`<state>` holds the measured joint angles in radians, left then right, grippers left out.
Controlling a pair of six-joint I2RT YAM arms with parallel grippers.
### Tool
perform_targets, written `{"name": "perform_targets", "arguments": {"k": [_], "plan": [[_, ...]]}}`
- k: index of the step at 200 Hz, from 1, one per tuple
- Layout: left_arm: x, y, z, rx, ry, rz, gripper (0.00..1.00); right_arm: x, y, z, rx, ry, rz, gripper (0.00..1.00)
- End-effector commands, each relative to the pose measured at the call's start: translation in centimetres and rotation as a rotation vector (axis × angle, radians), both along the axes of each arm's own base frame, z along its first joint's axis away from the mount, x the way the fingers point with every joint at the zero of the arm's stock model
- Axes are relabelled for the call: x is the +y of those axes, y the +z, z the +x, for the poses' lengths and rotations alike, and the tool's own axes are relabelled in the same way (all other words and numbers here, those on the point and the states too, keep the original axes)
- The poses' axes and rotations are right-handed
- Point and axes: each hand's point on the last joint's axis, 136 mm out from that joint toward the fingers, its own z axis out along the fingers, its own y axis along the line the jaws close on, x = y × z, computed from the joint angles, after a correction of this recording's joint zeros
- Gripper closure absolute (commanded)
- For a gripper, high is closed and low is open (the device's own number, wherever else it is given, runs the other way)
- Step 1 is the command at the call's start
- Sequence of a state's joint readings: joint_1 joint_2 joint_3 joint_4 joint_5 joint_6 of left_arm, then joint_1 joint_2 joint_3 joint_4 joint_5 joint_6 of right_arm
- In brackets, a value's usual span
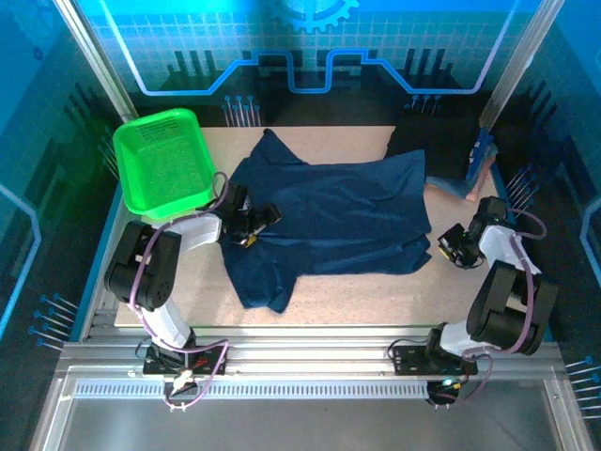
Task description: Fold and stack the t-shirts
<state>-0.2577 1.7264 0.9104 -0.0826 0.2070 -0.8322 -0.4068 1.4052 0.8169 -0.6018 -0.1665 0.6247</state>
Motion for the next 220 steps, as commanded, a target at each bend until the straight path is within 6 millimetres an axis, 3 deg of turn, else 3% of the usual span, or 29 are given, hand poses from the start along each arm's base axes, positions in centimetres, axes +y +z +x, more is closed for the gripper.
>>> {"name": "perform_targets", "arguments": {"k": [1,23,51,68,88,169,190,198,220], "plan": [[0.7,-2.5,-1.4,0.070,-0.018,0.036,0.01,1.6,-0.5,-1.1,0.018,0.040,0.059,0.83],[-0.2,0.7,-0.6,0.004,-0.042,-0.013,0.01,2.1,-1.3,-1.2,0.053,0.058,0.074,0.76],[-0.7,6.0,-0.3,-0.080,-0.070,-0.046,0.01,2.7,-2.3,-1.2,0.084,0.068,0.081,0.76],[-0.6,8.6,-0.8,-0.120,-0.085,-0.046,0.01,3.1,-2.7,-0.9,0.096,0.081,0.076,0.76],[0.2,10.3,-2.1,-0.130,-0.076,-0.040,0.01,3.5,-3.5,-0.8,0.128,0.092,0.075,0.77],[4.3,10.3,-10.4,-0.048,0.043,-0.053,0.01,3.1,-5.2,-0.9,0.241,0.078,0.011,0.74],[4.5,9.4,-12.5,-0.007,0.043,-0.057,0.01,3.3,-5.4,-0.2,0.241,0.074,0.023,0.78],[4.5,9.0,-13.2,0.006,0.043,-0.058,0.01,3.1,-4.8,1.2,0.216,0.075,0.014,0.79],[4.8,8.2,-14.1,0.017,0.049,-0.053,0.01,3.1,-4.8,2.4,0.210,0.066,0.018,0.85]]}}
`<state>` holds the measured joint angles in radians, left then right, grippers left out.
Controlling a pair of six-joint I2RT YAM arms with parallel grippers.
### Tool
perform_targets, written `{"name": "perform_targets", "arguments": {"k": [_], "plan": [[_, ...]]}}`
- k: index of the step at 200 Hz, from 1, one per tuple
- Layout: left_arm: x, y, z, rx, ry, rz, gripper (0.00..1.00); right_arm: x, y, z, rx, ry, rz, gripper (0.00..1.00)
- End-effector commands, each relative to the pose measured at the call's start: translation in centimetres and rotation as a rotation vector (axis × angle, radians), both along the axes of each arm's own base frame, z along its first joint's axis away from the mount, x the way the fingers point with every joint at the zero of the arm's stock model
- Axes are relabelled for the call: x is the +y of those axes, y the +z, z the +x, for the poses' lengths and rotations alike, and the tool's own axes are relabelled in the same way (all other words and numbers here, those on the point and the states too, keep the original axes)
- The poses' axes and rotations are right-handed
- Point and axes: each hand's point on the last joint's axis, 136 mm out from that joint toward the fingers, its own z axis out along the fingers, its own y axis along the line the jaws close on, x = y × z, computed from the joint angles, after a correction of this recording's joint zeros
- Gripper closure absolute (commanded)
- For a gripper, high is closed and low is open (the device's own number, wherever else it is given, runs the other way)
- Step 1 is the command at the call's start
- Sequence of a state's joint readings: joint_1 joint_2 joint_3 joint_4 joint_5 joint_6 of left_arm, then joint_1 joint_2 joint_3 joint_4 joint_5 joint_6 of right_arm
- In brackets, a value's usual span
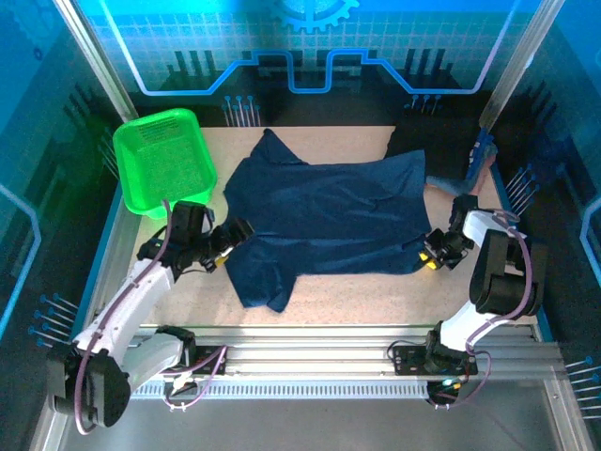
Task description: Fold and stack the t-shirts
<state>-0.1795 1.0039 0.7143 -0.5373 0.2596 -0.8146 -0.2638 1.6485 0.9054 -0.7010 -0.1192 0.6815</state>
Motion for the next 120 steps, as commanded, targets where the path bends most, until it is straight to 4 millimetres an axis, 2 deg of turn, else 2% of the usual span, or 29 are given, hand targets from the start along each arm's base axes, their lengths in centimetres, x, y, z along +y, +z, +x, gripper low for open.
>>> {"name": "perform_targets", "arguments": {"k": [1,22,53,89,99,102,120], "plan": [[0.3,-1.7,-2.2,0.083,0.013,-0.006,0.01,-0.5,-0.3,3.1,-0.057,-0.012,-0.033,0.86],[0.4,-2.3,-2.4,0.091,0.006,0.004,0.01,-0.5,-0.5,3.5,-0.054,-0.018,-0.028,1.00],[0.6,-3.7,-3.4,0.154,-0.001,0.031,0.01,-0.4,0.5,2.5,-0.064,-0.017,-0.033,1.00],[1.9,-5.3,-5.3,0.259,0.045,0.098,0.02,0.1,1.6,0.1,-0.053,-0.005,-0.033,1.00],[1.9,-5.8,-5.7,0.284,0.045,0.097,0.04,0.2,2.1,-0.1,-0.063,-0.006,-0.028,1.00],[1.8,-6.0,-5.8,0.293,0.044,0.096,0.05,0.4,1.6,-1.0,-0.042,-0.006,-0.021,1.00],[1.2,-6.5,-6.3,0.331,0.002,0.117,0.09,0.7,2.0,-1.9,-0.038,-0.001,-0.018,1.00]]}}
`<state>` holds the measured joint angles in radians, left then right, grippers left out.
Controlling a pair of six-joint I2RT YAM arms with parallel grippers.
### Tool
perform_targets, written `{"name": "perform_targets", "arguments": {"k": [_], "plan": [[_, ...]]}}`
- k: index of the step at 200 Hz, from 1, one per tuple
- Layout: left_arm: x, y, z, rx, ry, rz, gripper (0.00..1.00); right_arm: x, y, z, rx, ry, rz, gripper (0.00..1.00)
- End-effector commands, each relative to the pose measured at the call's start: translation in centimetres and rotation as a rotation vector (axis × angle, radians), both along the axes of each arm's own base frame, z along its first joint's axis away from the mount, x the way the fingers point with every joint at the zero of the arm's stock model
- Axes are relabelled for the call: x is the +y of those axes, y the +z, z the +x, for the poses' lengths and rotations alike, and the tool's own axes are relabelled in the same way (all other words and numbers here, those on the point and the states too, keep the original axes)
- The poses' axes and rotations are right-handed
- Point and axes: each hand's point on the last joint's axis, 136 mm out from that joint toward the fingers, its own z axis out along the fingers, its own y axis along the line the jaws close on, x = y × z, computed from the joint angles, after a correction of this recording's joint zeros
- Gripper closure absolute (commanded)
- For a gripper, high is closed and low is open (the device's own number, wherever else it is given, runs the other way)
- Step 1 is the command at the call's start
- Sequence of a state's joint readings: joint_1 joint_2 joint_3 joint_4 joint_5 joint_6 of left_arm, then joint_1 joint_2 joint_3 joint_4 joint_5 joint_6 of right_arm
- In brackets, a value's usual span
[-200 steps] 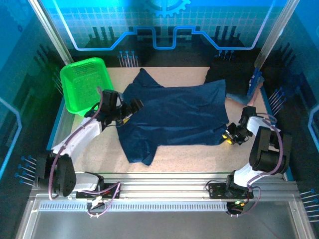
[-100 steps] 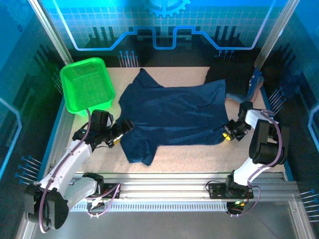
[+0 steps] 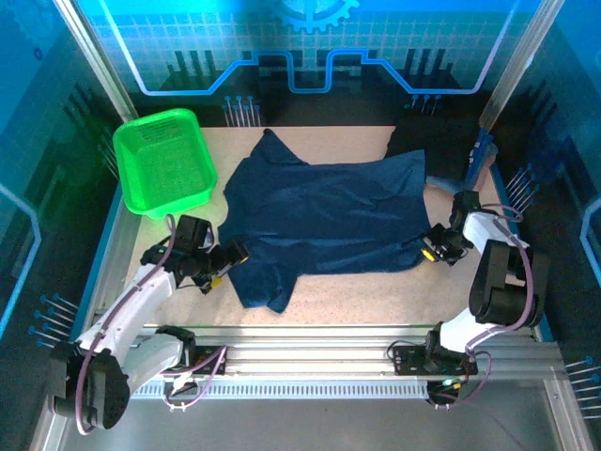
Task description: Fold and stack the t-shirts
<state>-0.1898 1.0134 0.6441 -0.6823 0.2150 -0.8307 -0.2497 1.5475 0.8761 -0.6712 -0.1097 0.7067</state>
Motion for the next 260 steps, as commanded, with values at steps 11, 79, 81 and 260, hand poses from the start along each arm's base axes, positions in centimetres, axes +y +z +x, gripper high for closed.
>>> {"name": "perform_targets", "arguments": {"k": [11,79,81,260], "plan": [[-0.6,-1.8,-2.4,0.129,-0.066,0.060,0.11,0.7,0.5,-2.8,0.049,0.020,0.014,1.00],[-2.4,-5.4,-5.6,0.266,-0.168,0.109,0.36,1.0,3.3,-4.5,0.013,0.060,-0.002,1.00],[-2.4,-5.5,-5.6,0.266,-0.167,0.109,0.37,1.0,3.4,-4.6,0.012,0.062,-0.001,1.00],[-2.1,-0.1,-4.3,0.099,-0.136,0.099,0.96,0.4,8.2,-6.4,-0.081,0.107,-0.035,1.00]]}}
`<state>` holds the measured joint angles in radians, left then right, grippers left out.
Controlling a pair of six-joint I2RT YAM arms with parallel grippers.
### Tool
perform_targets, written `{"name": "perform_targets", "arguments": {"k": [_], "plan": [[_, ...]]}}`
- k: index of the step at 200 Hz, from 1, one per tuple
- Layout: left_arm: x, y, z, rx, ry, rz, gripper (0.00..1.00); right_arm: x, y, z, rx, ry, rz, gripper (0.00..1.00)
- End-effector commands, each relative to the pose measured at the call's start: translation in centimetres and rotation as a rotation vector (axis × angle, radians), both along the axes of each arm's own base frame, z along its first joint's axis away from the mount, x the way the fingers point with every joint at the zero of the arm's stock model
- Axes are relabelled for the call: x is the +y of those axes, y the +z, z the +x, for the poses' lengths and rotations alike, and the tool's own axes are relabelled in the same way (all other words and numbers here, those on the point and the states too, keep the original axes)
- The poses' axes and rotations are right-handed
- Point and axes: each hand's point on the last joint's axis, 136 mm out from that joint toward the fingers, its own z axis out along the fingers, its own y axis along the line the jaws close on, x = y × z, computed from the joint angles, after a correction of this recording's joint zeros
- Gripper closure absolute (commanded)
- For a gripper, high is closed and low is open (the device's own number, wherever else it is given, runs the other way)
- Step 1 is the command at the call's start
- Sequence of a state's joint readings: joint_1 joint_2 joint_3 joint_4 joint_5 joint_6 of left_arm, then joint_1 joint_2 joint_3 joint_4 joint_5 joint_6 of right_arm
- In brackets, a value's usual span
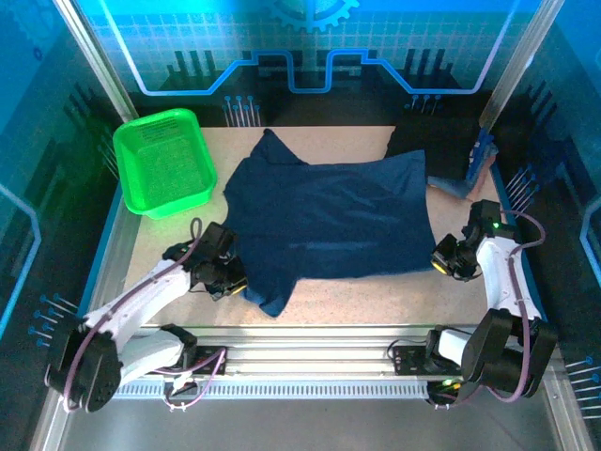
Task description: Fold and stack the t-shirts
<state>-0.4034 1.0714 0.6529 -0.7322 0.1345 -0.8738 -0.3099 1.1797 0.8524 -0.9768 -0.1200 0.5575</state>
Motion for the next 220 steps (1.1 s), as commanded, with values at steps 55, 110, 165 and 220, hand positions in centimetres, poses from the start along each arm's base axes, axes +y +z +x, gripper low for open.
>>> {"name": "perform_targets", "arguments": {"k": [55,110,165,220], "plan": [[3.3,2.2,-4.7,0.028,0.074,0.062,0.97,-0.4,2.5,-1.3,-0.021,0.039,-0.041,1.00],[4.0,0.8,-4.5,0.036,0.126,0.073,0.94,-0.7,2.4,-1.3,-0.019,0.035,-0.055,1.00],[3.9,-2.9,0.3,0.028,0.154,0.086,0.92,-1.5,1.4,1.0,-0.042,0.031,-0.068,1.00],[4.6,-5.2,6.3,0.046,0.111,0.125,0.78,-2.5,-0.2,4.0,-0.049,0.038,-0.064,1.00]]}}
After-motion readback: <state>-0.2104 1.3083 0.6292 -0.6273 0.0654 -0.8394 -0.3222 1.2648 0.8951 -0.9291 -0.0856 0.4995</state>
